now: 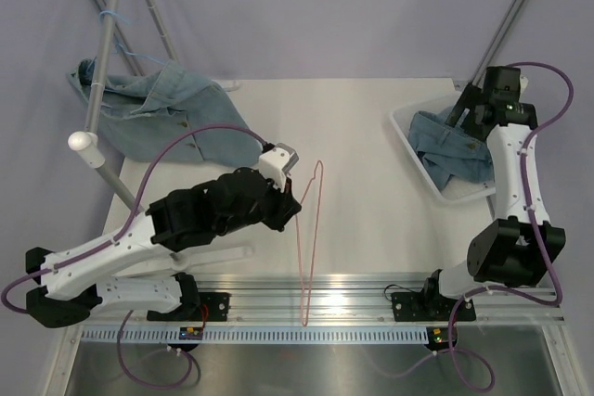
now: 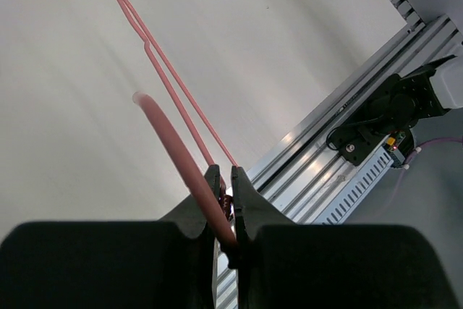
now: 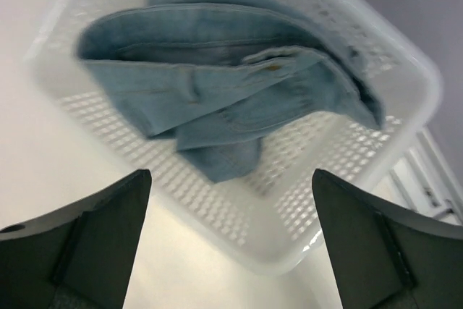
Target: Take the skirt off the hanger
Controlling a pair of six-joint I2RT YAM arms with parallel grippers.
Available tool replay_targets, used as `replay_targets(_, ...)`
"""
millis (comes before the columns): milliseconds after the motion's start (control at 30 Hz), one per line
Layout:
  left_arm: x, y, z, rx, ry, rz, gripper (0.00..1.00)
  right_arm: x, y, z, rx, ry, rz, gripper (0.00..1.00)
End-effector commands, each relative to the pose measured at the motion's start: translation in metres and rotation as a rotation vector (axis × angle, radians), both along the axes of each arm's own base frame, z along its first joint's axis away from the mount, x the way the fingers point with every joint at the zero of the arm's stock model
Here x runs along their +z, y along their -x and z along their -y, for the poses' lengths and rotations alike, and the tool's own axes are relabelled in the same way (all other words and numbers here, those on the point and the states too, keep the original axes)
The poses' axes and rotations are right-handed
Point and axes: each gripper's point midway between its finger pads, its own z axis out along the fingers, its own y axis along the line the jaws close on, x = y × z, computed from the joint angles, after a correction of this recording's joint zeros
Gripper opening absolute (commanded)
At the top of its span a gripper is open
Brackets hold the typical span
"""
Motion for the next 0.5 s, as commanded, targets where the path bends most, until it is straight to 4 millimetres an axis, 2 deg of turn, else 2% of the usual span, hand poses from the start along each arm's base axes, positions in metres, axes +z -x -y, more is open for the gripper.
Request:
replay_targets(0,0.022,-0.013,0.001,0.073,0.03,0.034,0.0,0.075,0.007,-0.059,0.202,-0.206,0.208,1.0)
replay_targets(33,0.018,-0.018,-0.002,0.114,0.012,0.033,0.0,0.093,0.015,-0.077,0.256,-0.266,0.27,1.0)
replay_targets(67,0.019,-0.021,-0.003,0.138,0.009,0.034,0.0,0.098,0.014,-0.095,0.288,-0.369,0.324,1.0)
replay_targets(100,0.019,-0.025,-0.005,0.186,0.019,0.016,0.0,0.111,0.023,-0.14,0.482,-0.55,0.367,1.0)
replay_targets(133,0.01,-0.032,-0.012,0.252,-0.031,0.016,0.0,0.127,0.038,-0.165,0.609,-0.644,0.423,0.99)
replay_targets(167,0.008,-0.035,-0.014,0.283,-0.044,0.005,0.0,0.12,0.037,-0.183,0.655,-0.783,0.448,1.0)
replay_targets(200,0.009,-0.036,-0.019,0.326,-0.062,-0.01,0.0,0.128,0.059,-0.207,0.775,-0.9,0.443,0.99)
replay_targets(233,0.002,-0.039,-0.016,0.341,-0.093,-0.022,0.0,0.125,0.065,-0.215,0.799,-0.93,0.434,0.99)
replay_targets(267,-0.001,-0.039,-0.016,0.356,-0.11,-0.031,0.0,0.111,0.075,-0.222,0.808,-0.916,0.394,0.99)
replay_targets(300,0.002,-0.04,-0.015,0.378,-0.102,-0.042,0.0,0.1,0.078,-0.229,0.781,-0.831,0.369,1.0)
replay_targets(333,-0.003,-0.04,-0.018,0.388,-0.13,-0.051,0.0,0.1,0.091,-0.232,0.788,-0.761,0.374,1.0)
replay_targets(367,-0.007,-0.041,-0.017,0.396,-0.149,-0.06,0.0,0.09,0.105,-0.239,0.816,-0.717,0.331,1.0)
replay_targets(400,-0.005,-0.042,-0.02,0.422,-0.146,-0.064,0.0,0.091,0.119,-0.248,0.84,-0.691,0.335,0.99)
replay_targets(467,-0.003,-0.045,-0.022,0.455,-0.128,-0.062,0.0,0.085,0.136,-0.26,0.856,-0.713,0.314,0.95)
